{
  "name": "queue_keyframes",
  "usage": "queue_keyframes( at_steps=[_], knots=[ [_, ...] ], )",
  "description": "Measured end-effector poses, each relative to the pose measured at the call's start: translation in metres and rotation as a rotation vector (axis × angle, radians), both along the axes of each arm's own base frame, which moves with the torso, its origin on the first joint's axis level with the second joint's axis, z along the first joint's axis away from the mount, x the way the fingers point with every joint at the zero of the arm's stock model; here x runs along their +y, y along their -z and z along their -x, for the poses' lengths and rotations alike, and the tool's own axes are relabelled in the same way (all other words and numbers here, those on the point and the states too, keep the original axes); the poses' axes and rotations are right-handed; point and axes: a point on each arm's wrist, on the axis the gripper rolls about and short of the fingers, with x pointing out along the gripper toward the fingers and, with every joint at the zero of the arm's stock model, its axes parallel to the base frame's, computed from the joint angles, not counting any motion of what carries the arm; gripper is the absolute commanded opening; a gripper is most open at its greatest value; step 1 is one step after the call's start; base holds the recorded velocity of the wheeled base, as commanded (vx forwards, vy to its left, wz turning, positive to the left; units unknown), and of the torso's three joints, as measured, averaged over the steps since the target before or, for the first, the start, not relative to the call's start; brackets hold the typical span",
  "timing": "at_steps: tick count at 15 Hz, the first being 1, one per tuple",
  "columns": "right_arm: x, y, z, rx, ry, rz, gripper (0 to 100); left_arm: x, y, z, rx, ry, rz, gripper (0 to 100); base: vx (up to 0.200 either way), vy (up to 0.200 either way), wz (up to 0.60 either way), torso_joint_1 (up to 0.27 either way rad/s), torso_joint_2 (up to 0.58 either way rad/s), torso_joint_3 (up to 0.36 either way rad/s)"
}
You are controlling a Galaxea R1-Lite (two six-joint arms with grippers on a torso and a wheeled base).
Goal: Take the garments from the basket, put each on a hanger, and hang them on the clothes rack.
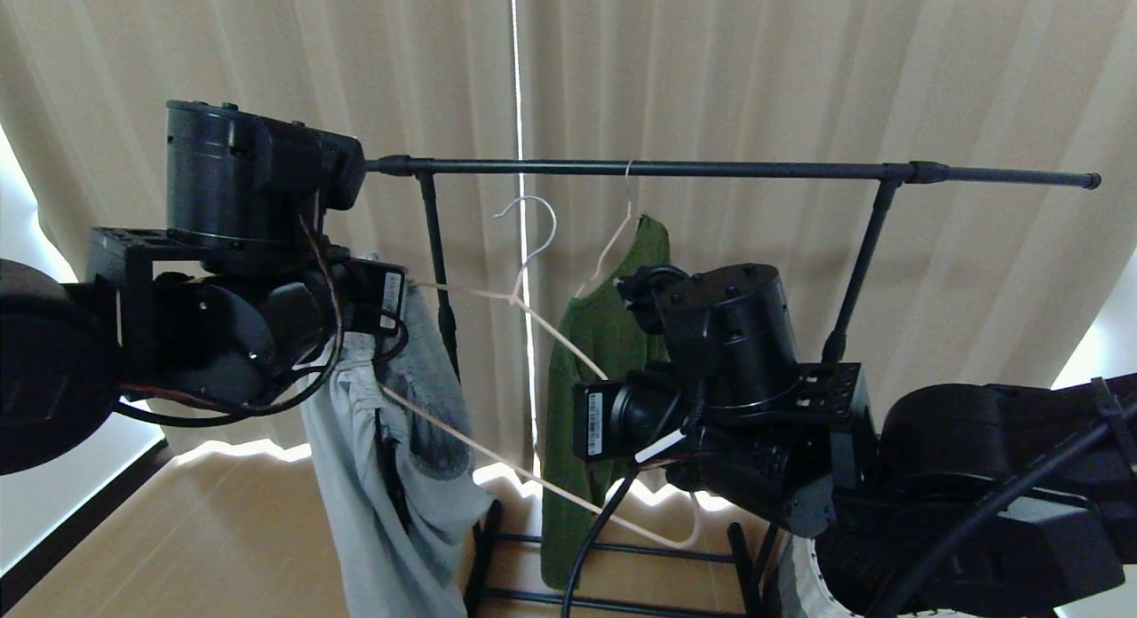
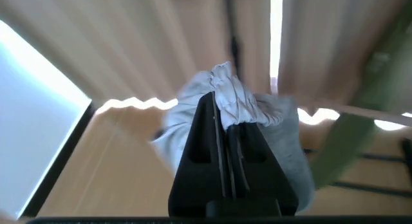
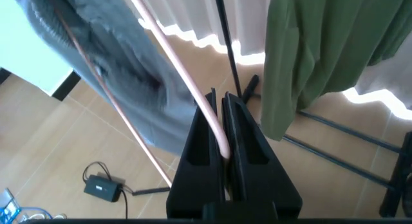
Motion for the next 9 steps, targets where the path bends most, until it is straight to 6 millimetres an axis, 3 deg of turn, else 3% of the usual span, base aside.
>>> queue_keyframes(
  at_steps=[6, 9],
  knots=[
    [-0.002, 0.004, 0.001, -0.075, -0.027, 0.012, 0, -0.031, -0.016, 0.025, -0.030, 0.207, 0.050, 0, 0.000, 0.000, 0.00, 0.000, 0.00, 0.000],
    [-0.008, 0.004, 0.002, -0.121, -0.038, 0.037, 0, -0.033, -0.024, 0.038, -0.036, 0.329, 0.069, 0, 0.000, 0.000, 0.00, 0.000, 0.00, 0.000]
  ],
)
